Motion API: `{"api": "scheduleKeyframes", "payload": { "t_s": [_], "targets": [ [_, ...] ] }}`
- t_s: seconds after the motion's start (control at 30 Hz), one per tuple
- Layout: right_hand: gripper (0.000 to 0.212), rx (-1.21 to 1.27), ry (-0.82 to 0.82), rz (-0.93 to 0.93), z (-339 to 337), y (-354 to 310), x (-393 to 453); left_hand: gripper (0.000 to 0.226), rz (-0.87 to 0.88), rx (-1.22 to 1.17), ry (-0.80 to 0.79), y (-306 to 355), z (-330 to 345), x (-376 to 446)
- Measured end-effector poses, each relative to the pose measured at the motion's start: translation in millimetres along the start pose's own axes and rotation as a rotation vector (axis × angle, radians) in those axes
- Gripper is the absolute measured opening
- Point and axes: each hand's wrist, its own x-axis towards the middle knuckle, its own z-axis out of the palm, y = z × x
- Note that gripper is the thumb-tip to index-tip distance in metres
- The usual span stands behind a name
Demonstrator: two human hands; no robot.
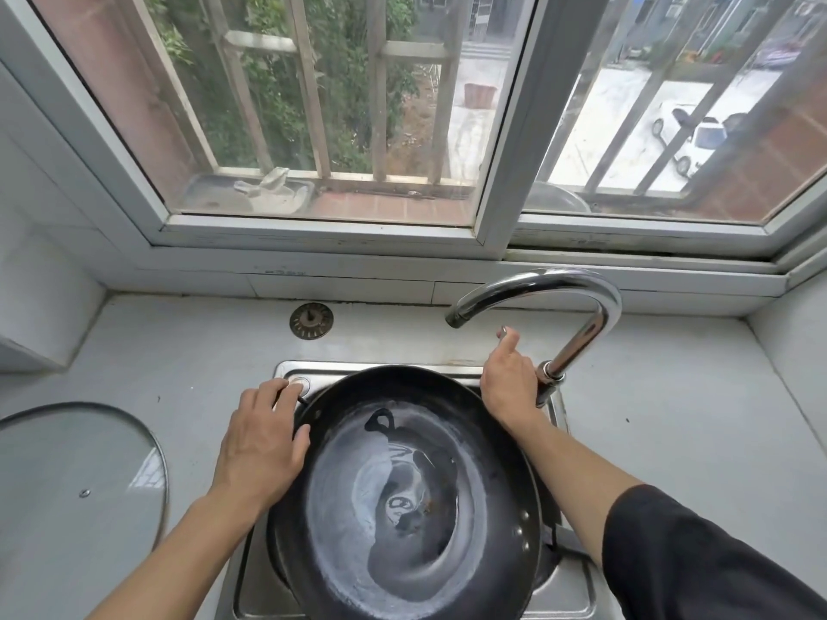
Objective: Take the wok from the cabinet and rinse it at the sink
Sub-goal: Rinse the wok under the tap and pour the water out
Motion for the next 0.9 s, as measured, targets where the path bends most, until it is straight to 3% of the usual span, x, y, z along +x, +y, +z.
{"api": "scheduleKeyframes", "payload": {
  "t_s": [0.67, 0.9],
  "targets": [
    [0.041, 0.023, -0.026, 0.008, -0.3, -0.1, -0.4, 0.06, 0.048, 0.015, 0.008, -3.9, 3.5, -0.2],
    [0.042, 0.02, -0.043, -0.009, -1.5, 0.7, -1.8, 0.052, 0.04, 0.029, -0.013, -0.8, -1.3, -1.5]
  ]
}}
